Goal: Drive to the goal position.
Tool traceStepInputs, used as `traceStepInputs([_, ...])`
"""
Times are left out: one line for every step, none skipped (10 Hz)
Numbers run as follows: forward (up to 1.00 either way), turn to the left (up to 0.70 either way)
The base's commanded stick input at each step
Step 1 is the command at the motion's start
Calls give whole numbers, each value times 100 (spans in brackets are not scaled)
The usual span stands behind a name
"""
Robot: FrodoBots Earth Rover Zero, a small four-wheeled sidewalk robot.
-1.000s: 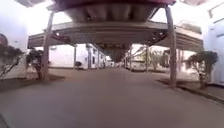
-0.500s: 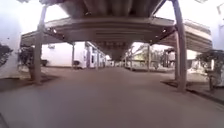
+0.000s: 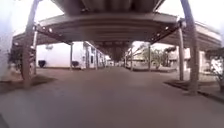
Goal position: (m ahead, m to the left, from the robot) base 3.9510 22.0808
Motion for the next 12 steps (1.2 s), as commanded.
traceStepInputs([85,0])
traceStepInputs([85,0])
traceStepInputs([85,0])
traceStepInputs([85,0])
traceStepInputs([85,0])
traceStepInputs([85,16])
traceStepInputs([85,18])
traceStepInputs([85,0])
traceStepInputs([85,0])
traceStepInputs([85,0])
traceStepInputs([85,0])
traceStepInputs([85,0])
